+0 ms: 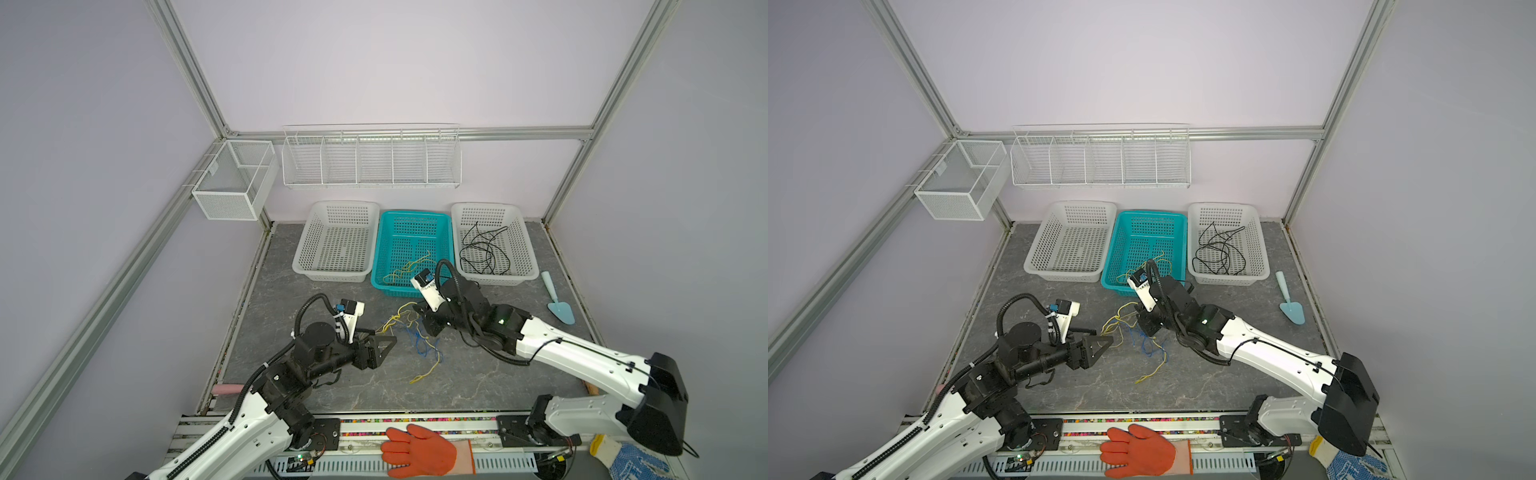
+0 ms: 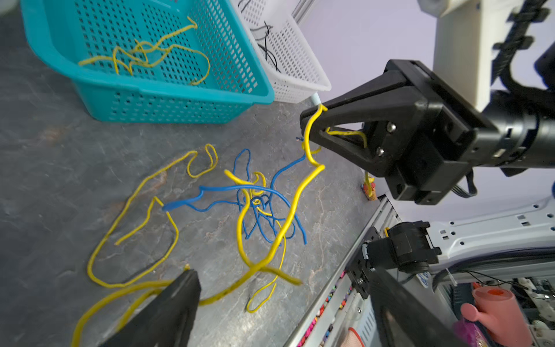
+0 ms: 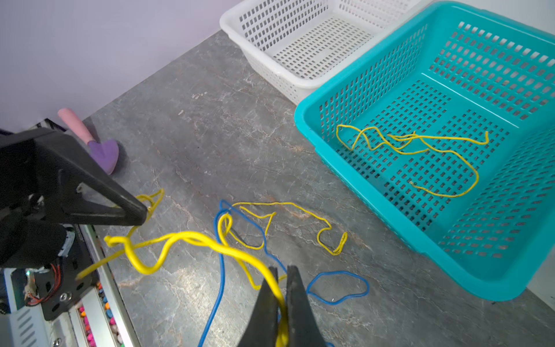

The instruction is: Untangle the cables

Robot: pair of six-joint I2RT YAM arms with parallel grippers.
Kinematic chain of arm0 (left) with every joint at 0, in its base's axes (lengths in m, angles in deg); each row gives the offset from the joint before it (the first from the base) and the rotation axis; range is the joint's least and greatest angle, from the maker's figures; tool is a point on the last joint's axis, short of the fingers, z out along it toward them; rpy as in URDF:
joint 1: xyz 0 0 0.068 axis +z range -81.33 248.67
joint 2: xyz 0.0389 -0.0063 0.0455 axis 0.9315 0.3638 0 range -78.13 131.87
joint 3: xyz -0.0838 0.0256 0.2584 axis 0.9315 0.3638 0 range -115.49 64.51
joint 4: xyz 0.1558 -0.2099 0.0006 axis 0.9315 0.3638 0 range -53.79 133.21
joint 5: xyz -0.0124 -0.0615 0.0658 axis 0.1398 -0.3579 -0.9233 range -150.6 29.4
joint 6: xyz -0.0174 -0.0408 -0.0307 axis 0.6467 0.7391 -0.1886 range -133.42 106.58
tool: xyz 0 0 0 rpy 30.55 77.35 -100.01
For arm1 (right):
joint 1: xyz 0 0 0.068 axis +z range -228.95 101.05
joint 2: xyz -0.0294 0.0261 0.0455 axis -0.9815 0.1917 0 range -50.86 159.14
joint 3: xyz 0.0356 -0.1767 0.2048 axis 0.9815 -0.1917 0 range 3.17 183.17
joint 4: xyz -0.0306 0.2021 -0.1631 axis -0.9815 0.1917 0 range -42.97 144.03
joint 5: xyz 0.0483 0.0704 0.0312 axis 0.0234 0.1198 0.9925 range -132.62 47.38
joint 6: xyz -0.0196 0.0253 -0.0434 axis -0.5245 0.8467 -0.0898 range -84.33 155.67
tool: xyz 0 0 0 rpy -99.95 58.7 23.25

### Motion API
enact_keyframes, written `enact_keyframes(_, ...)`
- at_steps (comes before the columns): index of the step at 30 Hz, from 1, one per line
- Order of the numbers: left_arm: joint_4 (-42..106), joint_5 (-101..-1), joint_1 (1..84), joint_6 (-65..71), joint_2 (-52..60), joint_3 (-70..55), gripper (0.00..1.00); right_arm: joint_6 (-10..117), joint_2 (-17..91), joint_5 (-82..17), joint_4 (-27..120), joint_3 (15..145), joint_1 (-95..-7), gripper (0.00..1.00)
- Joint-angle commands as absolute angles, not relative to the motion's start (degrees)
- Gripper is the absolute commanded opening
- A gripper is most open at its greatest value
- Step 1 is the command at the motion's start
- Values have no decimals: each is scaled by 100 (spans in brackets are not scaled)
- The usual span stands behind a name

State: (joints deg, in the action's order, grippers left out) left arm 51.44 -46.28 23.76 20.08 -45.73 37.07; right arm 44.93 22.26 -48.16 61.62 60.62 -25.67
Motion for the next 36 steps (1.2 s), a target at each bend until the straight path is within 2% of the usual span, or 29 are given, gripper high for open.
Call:
enact_keyframes(1, 5322, -4871, 2367, 2006, -4632, 3534, 94, 4786, 1967, -4631, 6112, 6095, -2612, 7)
enact_keyframes(6, 5355, -4813, 2367, 2093, -4655, 3573, 99, 5130, 1684, -4257, 6078, 5968, -2655, 8)
enact_keyframes(14, 4698, -4435, 2367, 2692, -4844, 3886, 99, 5939, 1438, -3667, 6207, 5833, -2883, 8)
enact_keyframes(30, 2521, -4008, 2367, 3710, -4191, 4749, 93, 6902, 1076, -2900, 4876, 5035, -2883, 8)
enact_keyframes(36, 2336, -3913, 2361, 3681, -4034, 4790, 89, 7095, 1107, -2648, 4602, 4945, -2885, 8)
